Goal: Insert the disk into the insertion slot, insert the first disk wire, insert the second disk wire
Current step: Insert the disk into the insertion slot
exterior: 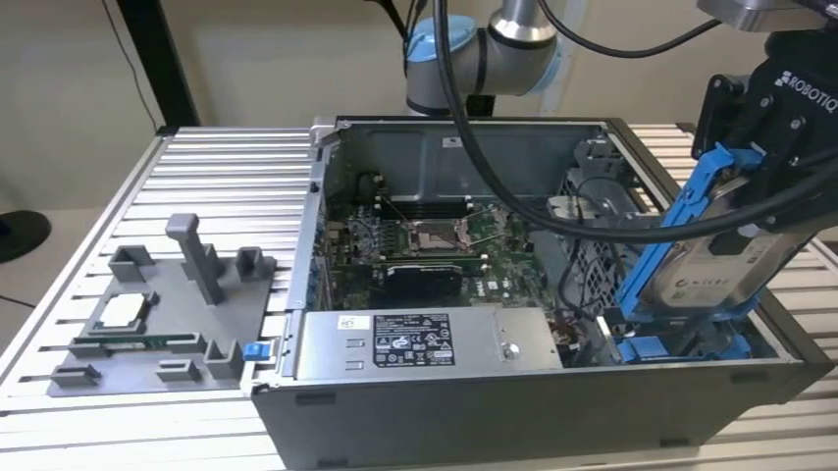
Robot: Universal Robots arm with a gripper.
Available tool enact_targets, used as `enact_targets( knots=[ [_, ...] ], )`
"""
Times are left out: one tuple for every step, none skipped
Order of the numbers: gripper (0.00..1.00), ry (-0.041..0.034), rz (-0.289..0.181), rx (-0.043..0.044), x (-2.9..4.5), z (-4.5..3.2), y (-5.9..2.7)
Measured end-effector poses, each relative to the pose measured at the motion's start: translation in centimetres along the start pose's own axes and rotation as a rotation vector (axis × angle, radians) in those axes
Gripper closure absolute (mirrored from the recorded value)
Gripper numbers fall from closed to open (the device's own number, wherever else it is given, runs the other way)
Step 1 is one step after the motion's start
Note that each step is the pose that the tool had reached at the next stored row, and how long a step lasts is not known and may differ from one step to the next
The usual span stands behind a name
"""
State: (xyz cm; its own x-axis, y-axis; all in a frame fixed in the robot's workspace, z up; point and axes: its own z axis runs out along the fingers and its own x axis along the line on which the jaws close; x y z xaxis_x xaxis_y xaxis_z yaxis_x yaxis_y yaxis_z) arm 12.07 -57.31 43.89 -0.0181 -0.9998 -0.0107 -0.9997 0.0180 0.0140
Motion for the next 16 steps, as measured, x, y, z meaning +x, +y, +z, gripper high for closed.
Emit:
enact_targets(
  knots=[
    [1.00, -0.0040, 0.000, 0.0021, 0.00, 0.11, -0.01],
    [1.00, -0.0068, 0.000, 0.0024, 0.00, 0.24, -0.01],
    [1.00, -0.0094, 0.000, 0.0029, 0.00, 0.38, -0.02],
    [1.00, -0.0117, -0.001, 0.0039, 0.01, 0.53, -0.01],
    [1.00, -0.0132, -0.002, 0.0052, 0.01, 0.68, -0.01],
    [1.00, -0.0146, -0.003, 0.0070, 0.01, 0.81, -0.01],
    [1.00, -0.0161, -0.004, 0.0088, 0.01, 0.94, -0.01],
    [1.00, -0.0176, -0.006, 0.0107, 0.01, 1.07, -0.02],
    [1.00, -0.0193, -0.008, 0.0118, 0.01, 1.20, -0.02],
    [1.00, -0.0212, -0.011, 0.0123, 0.01, 1.30, -0.02],
    [1.00, -0.0230, -0.014, 0.0127, 0.02, 1.36, -0.02],
    [1.00, -0.0255, -0.018, 0.0129, 0.02, 1.43, -0.02],
    [1.00, -0.0276, -0.021, 0.0129, 0.03, 1.49, -0.02],
    [1.00, -0.0279, -0.024, 0.0129, 0.03, 1.52, -0.02],
    [1.00, -0.0279, -0.025, 0.0128, 0.03, 1.52, -0.02],
    [1.00, -0.0279, -0.025, 0.0128, 0.03, 1.51, -0.02]
  ],
)
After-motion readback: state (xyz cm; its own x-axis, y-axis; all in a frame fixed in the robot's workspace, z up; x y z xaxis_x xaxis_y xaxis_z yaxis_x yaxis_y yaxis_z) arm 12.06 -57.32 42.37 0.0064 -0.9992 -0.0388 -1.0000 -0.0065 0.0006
